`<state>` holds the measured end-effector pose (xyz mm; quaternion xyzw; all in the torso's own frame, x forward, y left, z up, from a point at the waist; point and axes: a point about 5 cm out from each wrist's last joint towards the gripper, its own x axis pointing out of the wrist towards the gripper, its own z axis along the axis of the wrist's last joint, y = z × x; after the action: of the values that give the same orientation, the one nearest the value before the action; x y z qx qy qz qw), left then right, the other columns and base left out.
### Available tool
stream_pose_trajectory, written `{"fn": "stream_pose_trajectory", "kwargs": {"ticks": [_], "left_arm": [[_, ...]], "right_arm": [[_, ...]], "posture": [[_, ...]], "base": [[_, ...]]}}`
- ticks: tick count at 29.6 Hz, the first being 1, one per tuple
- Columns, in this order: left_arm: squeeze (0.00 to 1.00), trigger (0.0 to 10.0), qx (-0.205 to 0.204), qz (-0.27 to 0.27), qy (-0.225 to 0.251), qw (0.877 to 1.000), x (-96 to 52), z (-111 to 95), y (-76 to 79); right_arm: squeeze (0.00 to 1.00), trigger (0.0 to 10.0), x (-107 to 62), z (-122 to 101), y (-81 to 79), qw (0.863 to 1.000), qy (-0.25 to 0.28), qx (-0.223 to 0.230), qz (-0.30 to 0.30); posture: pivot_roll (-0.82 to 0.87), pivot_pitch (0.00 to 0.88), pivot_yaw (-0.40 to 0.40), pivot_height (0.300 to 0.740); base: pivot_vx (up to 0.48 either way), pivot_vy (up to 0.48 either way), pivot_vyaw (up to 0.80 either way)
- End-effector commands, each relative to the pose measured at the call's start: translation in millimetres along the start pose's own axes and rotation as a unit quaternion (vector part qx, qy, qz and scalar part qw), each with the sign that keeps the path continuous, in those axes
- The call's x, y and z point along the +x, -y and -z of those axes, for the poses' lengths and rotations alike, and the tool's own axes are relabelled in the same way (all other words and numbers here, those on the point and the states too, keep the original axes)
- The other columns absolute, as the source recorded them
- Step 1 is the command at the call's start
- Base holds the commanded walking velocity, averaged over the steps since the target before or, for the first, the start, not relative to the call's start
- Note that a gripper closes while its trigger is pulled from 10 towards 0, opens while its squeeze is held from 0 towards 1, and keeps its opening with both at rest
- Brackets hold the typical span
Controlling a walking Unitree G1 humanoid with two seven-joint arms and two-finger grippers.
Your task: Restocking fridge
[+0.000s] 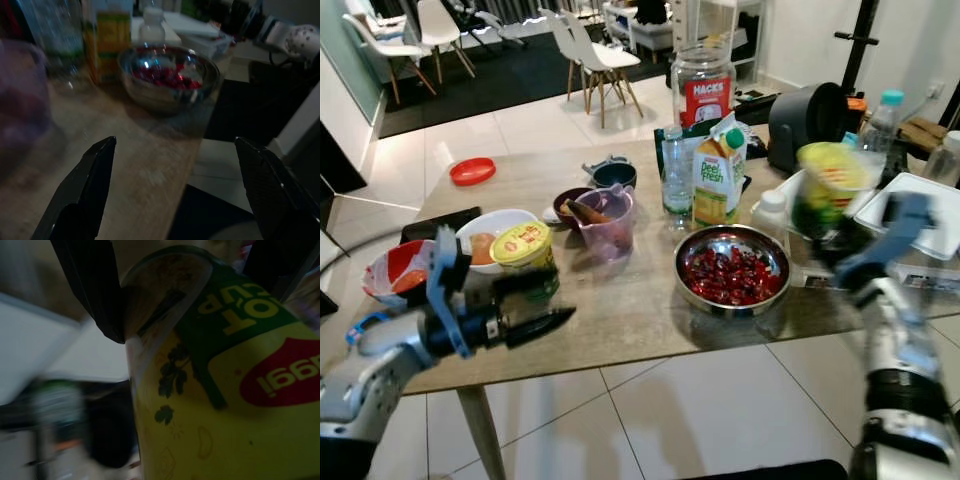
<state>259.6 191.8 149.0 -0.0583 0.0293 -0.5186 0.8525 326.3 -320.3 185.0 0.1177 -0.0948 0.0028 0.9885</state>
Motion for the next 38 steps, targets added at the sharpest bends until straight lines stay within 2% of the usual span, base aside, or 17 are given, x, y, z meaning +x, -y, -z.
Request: {"fn": "stream_pose_trajectory", "kwargs": {"ticks": [1, 2, 5, 7, 15, 28, 38], "left_arm": [[0.00, 10.0, -0.004, 0.006, 0.001, 1.000, 1.9, 5.0, 1.8], [0.00, 10.0, -0.012, -0.002, 0.000, 1.000, 1.6, 10.3, 0.6], [0.00, 10.0, -0.023, -0.008, -0.001, 1.000, 1.4, 16.6, -0.1], [0.00, 10.0, -0.043, -0.006, -0.010, 0.999, 1.3, 29.1, 2.6], [0.00, 10.0, -0.065, 0.005, -0.027, 0.998, -0.6, 45.2, 7.7], [0.00, 10.0, -0.058, 0.033, -0.030, 0.997, 5.6, 44.6, 13.6], [0.00, 10.0, -0.036, 0.043, -0.014, 0.998, 17.1, 33.0, 14.0]], "right_arm": [[0.00, 10.0, -0.3, 5.0, 3.8, 1.000, -0.007, 0.000, 0.018], [0.00, 10.0, -2.7, 4.4, 10.6, 0.999, -0.009, -0.006, 0.034], [0.00, 10.0, -5.2, 4.2, 17.2, 0.999, -0.011, -0.009, 0.051], [0.00, 10.0, -8.9, 4.1, 27.1, 0.997, -0.012, -0.013, 0.079], [0.00, 10.0, -13.3, 2.3, 42.2, 0.992, -0.004, -0.021, 0.128], [0.00, 10.0, -16.1, 1.9, 51.1, 0.988, 0.002, -0.022, 0.153], [0.00, 10.0, -17.7, 4.0, 54.1, 0.987, 0.003, -0.022, 0.162]], "posture": [[0.00, 0.007, 0.066, 0.740], [0.00, 0.006, 0.065, 0.740], [0.00, 0.006, 0.065, 0.740], [-0.01, 0.005, 0.064, 0.740], [0.00, 0.004, 0.061, 0.740], [0.00, 0.003, 0.061, 0.740], [0.00, 0.001, 0.060, 0.740]], "base": [[0.000, 0.000, 0.00], [0.000, 0.000, -0.58], [0.000, 0.000, -0.73], [0.000, 0.000, -0.80], [0.000, 0.000, -0.80], [0.000, 0.000, -0.80], [0.000, 0.000, -0.80]]}}
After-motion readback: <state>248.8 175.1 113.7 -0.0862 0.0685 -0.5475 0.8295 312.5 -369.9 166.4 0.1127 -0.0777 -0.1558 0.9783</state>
